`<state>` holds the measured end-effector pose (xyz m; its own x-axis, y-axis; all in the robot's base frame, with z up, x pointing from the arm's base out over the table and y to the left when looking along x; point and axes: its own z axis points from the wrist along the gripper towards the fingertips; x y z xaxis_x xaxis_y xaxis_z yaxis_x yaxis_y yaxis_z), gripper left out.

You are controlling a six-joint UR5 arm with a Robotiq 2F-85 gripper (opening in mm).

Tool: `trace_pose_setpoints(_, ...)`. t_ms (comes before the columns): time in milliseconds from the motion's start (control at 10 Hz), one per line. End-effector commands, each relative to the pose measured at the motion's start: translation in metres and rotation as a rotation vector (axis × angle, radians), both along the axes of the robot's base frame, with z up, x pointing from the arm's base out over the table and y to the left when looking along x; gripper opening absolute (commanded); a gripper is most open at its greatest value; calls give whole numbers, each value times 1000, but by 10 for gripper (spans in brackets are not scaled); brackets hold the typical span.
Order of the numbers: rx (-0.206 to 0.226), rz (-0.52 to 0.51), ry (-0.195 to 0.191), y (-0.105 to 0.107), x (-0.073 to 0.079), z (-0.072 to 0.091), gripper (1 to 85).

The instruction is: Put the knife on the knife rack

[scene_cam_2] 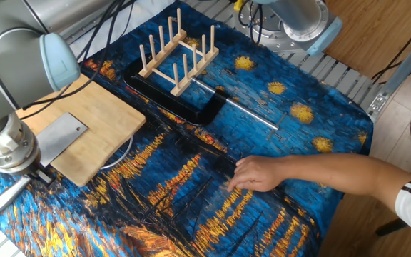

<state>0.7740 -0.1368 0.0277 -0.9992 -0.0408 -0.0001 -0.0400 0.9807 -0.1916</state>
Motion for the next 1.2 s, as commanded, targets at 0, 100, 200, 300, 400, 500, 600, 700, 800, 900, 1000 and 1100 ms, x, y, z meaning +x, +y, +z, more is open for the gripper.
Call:
trace_pose_setpoints(0, -10, -9, 4, -6, -3, -2, 327)
trace_pose_setpoints(100, -17, -10, 5, -8, -3, -3, 327)
trace_pose_setpoints(200, -20, -10, 5, -9, -4, -4, 327)
trace_pose_setpoints(300, -23, -10, 5, -10, -4, -4, 327)
trace_pose_setpoints(400, -23, -11, 3, -8, -3, -6, 327)
trace_pose_setpoints(500, -23, -10, 0, -7, -2, -7, 327)
trace_pose_setpoints(600, -23, -11, -5, -6, -1, -8, 327)
trace_pose_setpoints(700, -26, -11, -5, -7, -1, -8, 333)
trace_pose_setpoints(800, -46, -12, 0, -12, -2, -7, 333)
trace_pose_setpoints(900, -90, -7, 10, -23, -5, -4, 337)
trace_pose_setpoints(1000, -101, -16, 14, -26, -6, -3, 337)
trace_pose_setpoints(1100, -90, -26, 13, -23, -7, -4, 337)
